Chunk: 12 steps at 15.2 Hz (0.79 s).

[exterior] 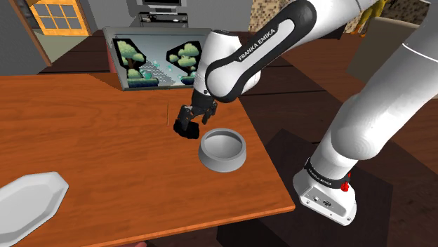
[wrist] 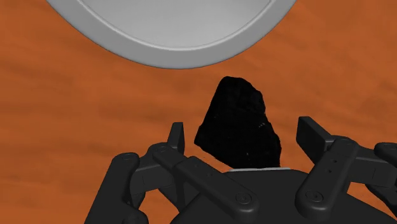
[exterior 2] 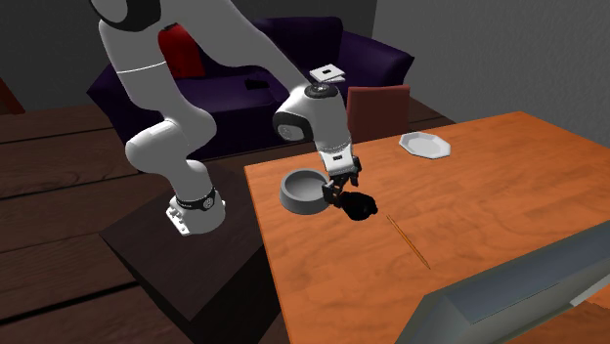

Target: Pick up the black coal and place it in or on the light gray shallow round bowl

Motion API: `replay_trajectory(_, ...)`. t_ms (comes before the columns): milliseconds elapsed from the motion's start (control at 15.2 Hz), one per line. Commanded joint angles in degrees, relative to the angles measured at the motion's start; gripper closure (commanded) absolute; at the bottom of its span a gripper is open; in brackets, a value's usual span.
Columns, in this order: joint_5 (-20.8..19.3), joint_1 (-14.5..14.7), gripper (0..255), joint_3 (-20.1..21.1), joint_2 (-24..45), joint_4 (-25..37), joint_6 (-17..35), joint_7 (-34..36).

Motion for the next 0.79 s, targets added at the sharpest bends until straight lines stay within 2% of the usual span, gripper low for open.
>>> replay_trajectory(0, -0.23, -0.04, 0, 0.23, 1.86, 0.09, 1.87, -0.1)
replay_trajectory(132, -0.96, -0.18, 0, 0.62, 4.37, 0.25, 4.22, 0.38)
replay_trajectory(660, -0.96, -0.16, 0, 0.6, 4.36, 0.25, 4.2, 0.38)
replay_trajectory(726, -0.96, -0.16, 255, 0.6, 4.36, 0.25, 4.2, 0.38)
